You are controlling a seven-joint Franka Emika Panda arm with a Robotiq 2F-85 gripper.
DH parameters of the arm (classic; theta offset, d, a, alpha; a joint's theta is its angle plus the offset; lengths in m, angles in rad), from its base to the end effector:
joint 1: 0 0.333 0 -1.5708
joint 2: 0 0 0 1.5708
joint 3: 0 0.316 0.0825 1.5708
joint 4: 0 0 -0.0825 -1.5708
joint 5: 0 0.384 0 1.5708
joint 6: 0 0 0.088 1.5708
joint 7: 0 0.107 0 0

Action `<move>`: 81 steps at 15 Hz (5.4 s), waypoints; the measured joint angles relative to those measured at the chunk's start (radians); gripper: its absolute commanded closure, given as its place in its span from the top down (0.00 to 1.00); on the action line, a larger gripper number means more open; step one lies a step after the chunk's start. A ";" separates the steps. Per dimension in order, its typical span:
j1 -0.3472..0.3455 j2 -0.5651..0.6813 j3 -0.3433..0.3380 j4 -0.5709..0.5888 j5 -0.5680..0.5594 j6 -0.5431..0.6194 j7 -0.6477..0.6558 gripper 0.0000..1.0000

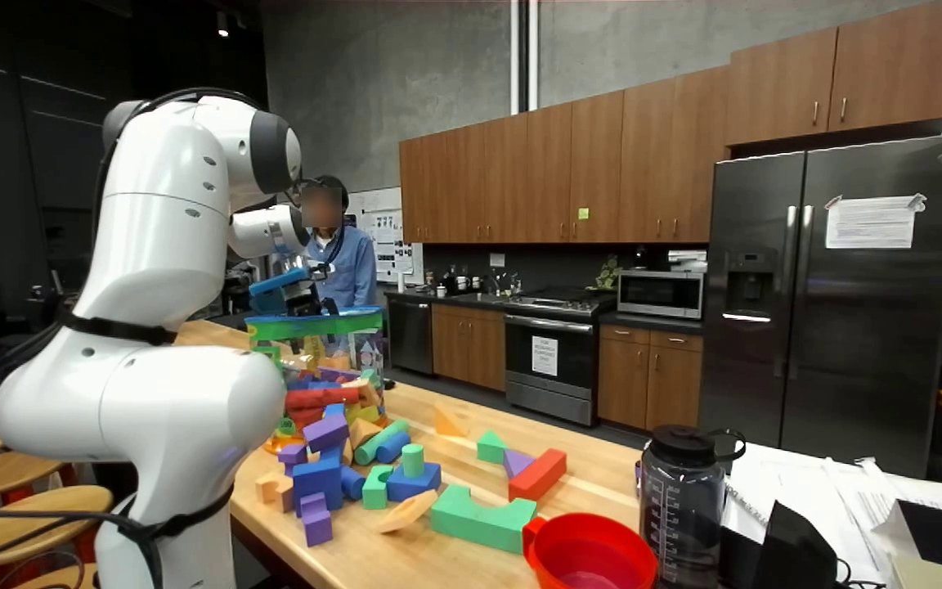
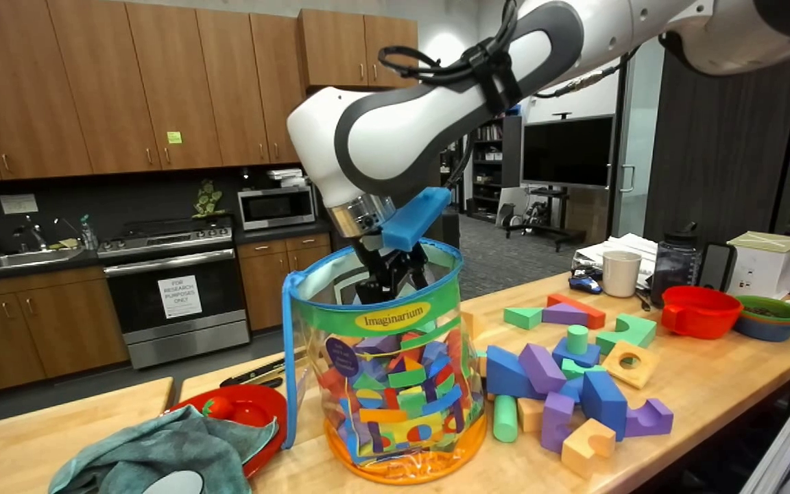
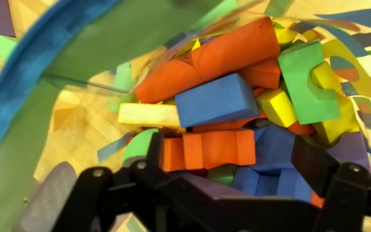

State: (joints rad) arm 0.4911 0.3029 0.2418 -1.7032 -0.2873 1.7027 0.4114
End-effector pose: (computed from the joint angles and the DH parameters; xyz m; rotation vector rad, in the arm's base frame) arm 0.4779 0.3789 0.4010 2.7497 0.5598 -0.1894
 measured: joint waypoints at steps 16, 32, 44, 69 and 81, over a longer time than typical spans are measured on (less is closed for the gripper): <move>-0.043 0.126 -0.004 0.076 0.000 0.144 -0.111 1.00; -0.053 0.172 -0.015 0.099 0.037 0.198 -0.274 1.00; -0.035 0.181 -0.013 0.100 0.014 0.140 -0.302 1.00; -0.017 0.260 -0.030 0.181 -0.026 0.147 -0.399 1.00; 0.001 0.265 -0.039 0.220 -0.083 0.052 -0.377 0.02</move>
State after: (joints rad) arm 0.4920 0.5675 0.2025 -1.4833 -0.3699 1.7549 0.0349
